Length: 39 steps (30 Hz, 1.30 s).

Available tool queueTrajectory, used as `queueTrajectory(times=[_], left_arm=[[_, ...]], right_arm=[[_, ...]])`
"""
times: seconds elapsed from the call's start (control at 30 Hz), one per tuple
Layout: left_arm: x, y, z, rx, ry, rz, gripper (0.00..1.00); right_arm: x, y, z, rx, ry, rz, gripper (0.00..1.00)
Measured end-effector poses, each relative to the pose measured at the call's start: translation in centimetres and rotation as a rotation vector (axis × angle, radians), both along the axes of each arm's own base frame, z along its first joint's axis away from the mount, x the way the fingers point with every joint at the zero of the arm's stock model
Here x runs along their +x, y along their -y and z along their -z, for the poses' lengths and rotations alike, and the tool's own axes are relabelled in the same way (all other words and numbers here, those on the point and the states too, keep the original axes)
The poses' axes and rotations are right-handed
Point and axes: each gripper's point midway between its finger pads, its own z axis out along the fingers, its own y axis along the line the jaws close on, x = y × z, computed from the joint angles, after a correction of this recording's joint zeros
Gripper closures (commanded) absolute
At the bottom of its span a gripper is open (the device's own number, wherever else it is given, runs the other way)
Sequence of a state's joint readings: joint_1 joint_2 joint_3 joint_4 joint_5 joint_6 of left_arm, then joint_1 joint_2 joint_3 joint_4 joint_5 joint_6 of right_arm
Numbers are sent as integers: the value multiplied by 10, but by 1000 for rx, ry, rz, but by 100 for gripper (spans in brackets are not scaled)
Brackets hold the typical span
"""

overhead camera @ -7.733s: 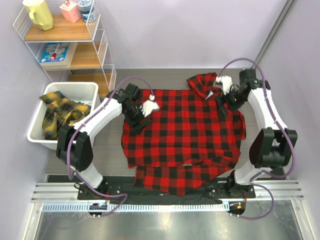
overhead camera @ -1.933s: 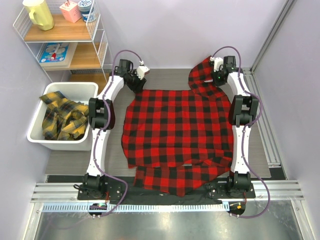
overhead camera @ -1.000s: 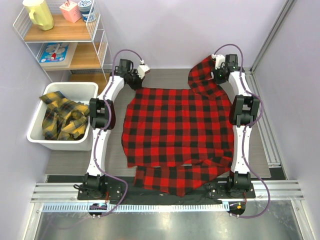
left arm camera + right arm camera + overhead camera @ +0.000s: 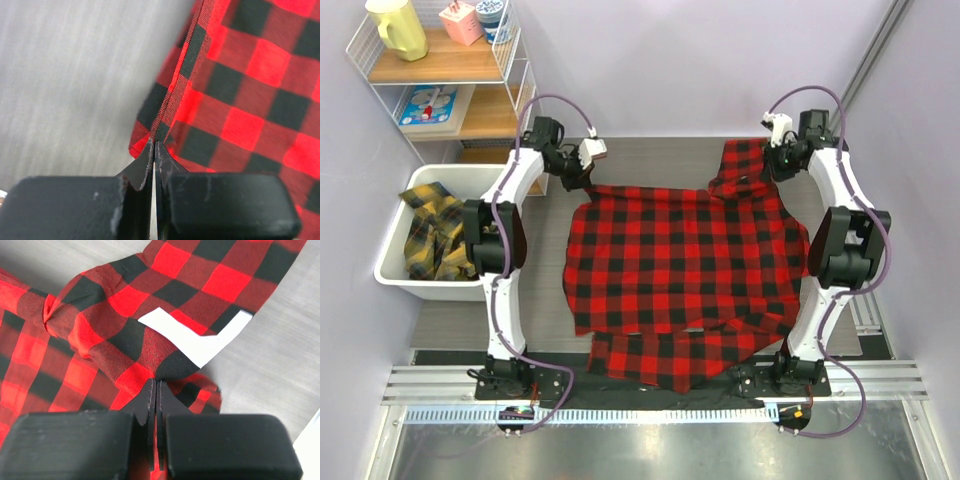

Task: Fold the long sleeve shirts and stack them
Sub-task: Fold the shirt

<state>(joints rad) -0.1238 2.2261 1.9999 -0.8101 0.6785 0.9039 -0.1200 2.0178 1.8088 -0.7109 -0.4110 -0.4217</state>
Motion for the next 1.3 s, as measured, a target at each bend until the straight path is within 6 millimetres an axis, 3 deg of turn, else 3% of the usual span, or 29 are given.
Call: queueTrajectory(times=[0.23,0.67,1.1,1.23,1.3], left_arm=[[-43,-7,13,43,-73,78,100],[-82,-9,1,68,-112,134,100],[-124,-9,40,150,-223,182,99],[-144,-9,61,199,-267,224,84],[-155,-9,67,223,-295,246,74]], right_arm=[[-44,-3,-5,-25,-27,-34,99],[-76,1,13,-45,-84,-55,99],[-123,1,53,-73,-220,-114,99],[-144,2,72,-87,-297,-128,82],[-150,4,77,-101,-325,-138,67]])
